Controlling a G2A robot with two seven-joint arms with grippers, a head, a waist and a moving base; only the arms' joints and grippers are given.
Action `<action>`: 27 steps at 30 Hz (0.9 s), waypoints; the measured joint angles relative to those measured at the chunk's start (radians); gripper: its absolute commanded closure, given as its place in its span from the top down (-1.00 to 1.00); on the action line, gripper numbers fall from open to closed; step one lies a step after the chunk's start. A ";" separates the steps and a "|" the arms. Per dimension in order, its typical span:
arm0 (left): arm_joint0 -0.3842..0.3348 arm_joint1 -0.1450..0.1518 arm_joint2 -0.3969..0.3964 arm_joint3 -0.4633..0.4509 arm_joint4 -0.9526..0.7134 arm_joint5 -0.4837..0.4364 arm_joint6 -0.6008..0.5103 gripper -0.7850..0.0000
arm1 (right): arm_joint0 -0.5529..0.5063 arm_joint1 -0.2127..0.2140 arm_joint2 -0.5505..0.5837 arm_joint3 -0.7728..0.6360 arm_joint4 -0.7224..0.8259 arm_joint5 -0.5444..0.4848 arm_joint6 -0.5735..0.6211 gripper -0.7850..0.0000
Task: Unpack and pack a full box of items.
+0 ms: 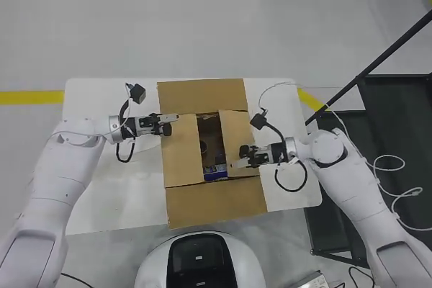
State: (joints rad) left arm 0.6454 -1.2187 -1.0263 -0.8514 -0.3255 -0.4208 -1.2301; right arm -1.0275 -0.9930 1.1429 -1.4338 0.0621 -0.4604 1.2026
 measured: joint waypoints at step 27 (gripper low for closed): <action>-0.042 0.022 -0.072 0.012 -0.072 0.049 -0.038 1.00 | -0.296 0.079 0.325 -0.063 0.214 0.048 0.041 1.00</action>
State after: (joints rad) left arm 0.6031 -1.1972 -1.0984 -0.8397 -0.3975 -0.3723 -1.2683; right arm -1.3239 -0.9142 1.4684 -1.4972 0.2766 -0.4124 1.2439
